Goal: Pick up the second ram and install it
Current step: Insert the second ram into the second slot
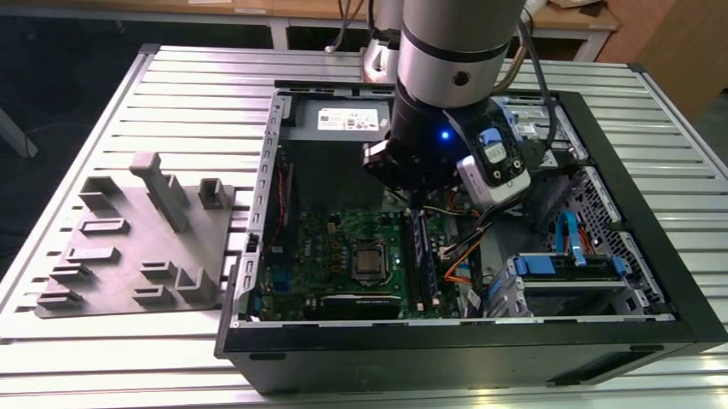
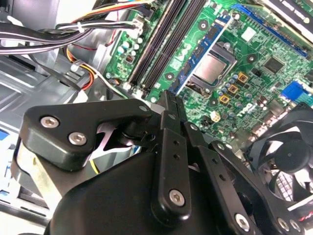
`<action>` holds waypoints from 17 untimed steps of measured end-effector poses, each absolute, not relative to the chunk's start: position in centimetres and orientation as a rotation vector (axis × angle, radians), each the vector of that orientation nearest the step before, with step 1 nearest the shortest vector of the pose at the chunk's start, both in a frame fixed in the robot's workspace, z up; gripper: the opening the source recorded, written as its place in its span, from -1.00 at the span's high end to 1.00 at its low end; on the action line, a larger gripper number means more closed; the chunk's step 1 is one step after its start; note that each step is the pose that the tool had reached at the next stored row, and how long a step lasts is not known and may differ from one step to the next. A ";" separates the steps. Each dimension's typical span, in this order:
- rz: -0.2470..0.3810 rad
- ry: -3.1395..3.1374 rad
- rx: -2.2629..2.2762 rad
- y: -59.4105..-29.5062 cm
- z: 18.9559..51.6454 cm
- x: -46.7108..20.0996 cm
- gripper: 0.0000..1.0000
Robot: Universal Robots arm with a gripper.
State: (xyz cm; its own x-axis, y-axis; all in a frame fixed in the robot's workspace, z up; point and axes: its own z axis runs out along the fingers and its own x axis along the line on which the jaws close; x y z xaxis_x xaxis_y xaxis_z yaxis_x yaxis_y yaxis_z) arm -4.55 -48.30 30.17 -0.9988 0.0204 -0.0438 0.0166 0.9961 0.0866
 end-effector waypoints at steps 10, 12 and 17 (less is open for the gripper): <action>0.134 3.095 0.011 -48.3 29.1 -4.5 0.84; 0.134 3.095 0.011 -48.3 28.9 -4.4 0.84; 0.134 3.095 0.011 -48.3 28.3 -4.3 0.84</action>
